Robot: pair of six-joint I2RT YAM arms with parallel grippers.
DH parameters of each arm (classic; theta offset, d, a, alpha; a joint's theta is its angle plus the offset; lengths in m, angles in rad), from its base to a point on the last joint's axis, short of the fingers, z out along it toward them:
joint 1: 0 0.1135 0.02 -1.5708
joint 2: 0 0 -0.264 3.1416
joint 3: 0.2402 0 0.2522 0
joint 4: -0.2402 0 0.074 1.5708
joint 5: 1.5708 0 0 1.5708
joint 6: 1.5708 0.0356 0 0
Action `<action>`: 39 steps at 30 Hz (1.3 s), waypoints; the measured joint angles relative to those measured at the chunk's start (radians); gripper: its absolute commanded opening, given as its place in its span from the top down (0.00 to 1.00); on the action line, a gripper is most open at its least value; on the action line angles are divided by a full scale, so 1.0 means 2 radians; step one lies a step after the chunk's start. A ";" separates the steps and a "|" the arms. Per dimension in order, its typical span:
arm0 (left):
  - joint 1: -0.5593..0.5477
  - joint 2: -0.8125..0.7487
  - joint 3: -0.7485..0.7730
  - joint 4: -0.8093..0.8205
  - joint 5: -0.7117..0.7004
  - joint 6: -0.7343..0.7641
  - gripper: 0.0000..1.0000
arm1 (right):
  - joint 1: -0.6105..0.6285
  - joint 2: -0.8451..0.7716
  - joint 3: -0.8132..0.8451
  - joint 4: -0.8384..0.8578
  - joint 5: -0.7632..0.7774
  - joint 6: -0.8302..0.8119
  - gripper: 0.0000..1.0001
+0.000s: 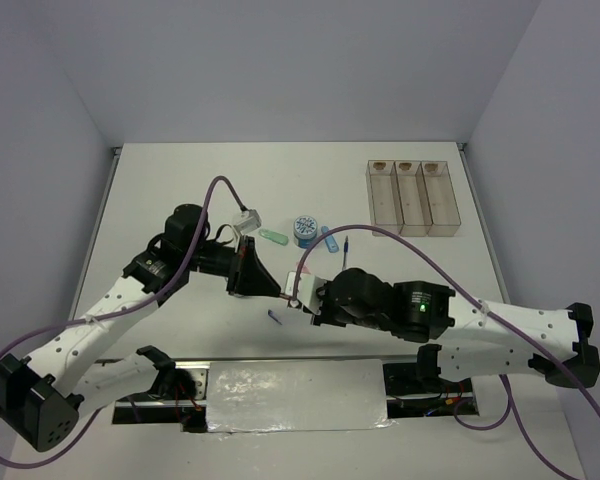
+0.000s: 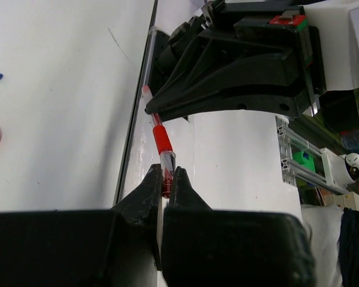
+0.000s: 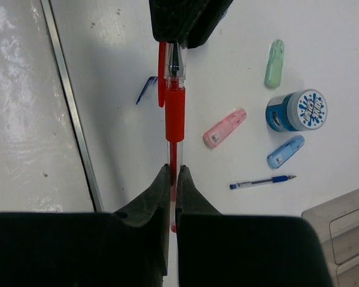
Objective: Sort the stationery into containers
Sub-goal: Close the pen cap on the pen.
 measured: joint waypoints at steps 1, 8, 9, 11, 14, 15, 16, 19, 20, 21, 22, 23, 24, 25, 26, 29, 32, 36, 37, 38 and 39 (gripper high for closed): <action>0.001 -0.002 -0.002 0.008 -0.001 -0.006 1.00 | 0.000 -0.003 -0.003 0.005 0.003 0.000 1.00; 0.001 0.002 -0.003 0.027 -0.002 -0.012 1.00 | 0.000 -0.018 -0.010 0.012 0.018 0.002 1.00; 0.001 0.005 -0.002 0.025 -0.003 -0.011 1.00 | 0.000 -0.018 -0.010 0.010 0.019 0.002 1.00; 0.000 0.010 0.000 0.016 -0.006 -0.002 1.00 | 0.000 -0.017 -0.010 0.006 0.021 0.002 1.00; -0.007 0.012 0.005 0.005 -0.020 0.003 1.00 | 0.000 -0.012 -0.006 -0.003 0.024 0.005 1.00; -0.010 0.012 0.006 0.003 -0.024 0.007 1.00 | 0.000 -0.008 -0.002 -0.008 0.026 0.006 1.00; -0.011 0.011 0.006 0.002 -0.029 0.010 1.00 | 0.000 -0.003 0.003 -0.012 0.028 0.009 1.00; -0.013 0.009 0.006 0.000 -0.042 0.012 1.00 | 0.000 0.010 0.012 -0.018 0.035 0.016 1.00; -0.013 0.008 0.006 -0.001 -0.045 0.012 1.00 | 0.000 0.013 0.013 -0.019 0.036 0.018 1.00; -0.013 0.007 0.006 -0.001 -0.048 0.013 1.00 | 0.000 0.015 0.014 -0.018 0.039 0.019 1.00; -0.013 0.005 0.006 -0.001 -0.050 0.013 1.00 | 0.000 0.016 0.014 -0.017 0.040 0.021 1.00; -0.013 0.003 0.006 -0.002 -0.051 0.013 1.00 | 0.000 0.016 0.014 -0.016 0.042 0.022 1.00; -0.013 0.000 0.006 -0.002 -0.053 0.014 1.00 | 0.000 0.016 0.014 -0.014 0.043 0.023 1.00; -0.014 -0.002 0.006 -0.002 -0.055 0.014 1.00 | 0.000 0.016 0.014 -0.013 0.044 0.024 1.00; -0.014 -0.003 0.006 -0.003 -0.058 0.015 1.00 | 0.000 0.016 0.014 -0.012 0.045 0.025 1.00; -0.015 -0.004 0.006 -0.003 -0.060 0.015 1.00 | 0.000 0.014 0.014 -0.012 0.043 0.026 1.00; -0.016 -0.004 0.006 -0.002 -0.060 0.014 1.00 | 0.000 0.010 0.014 -0.012 0.039 0.027 1.00; -0.019 -0.004 0.006 -0.002 -0.058 0.014 1.00 | 0.000 0.007 0.014 -0.014 0.031 0.026 1.00; -0.020 -0.004 0.006 -0.002 -0.058 0.014 1.00 | 0.000 0.006 0.014 -0.014 0.028 0.026 1.00; -0.022 -0.004 0.006 -0.003 -0.057 0.015 1.00 | 0.000 0.004 0.014 -0.014 0.026 0.025 1.00; -0.022 -0.004 0.006 -0.003 -0.057 0.015 1.00 | 0.000 0.002 0.014 -0.015 0.022 0.025 1.00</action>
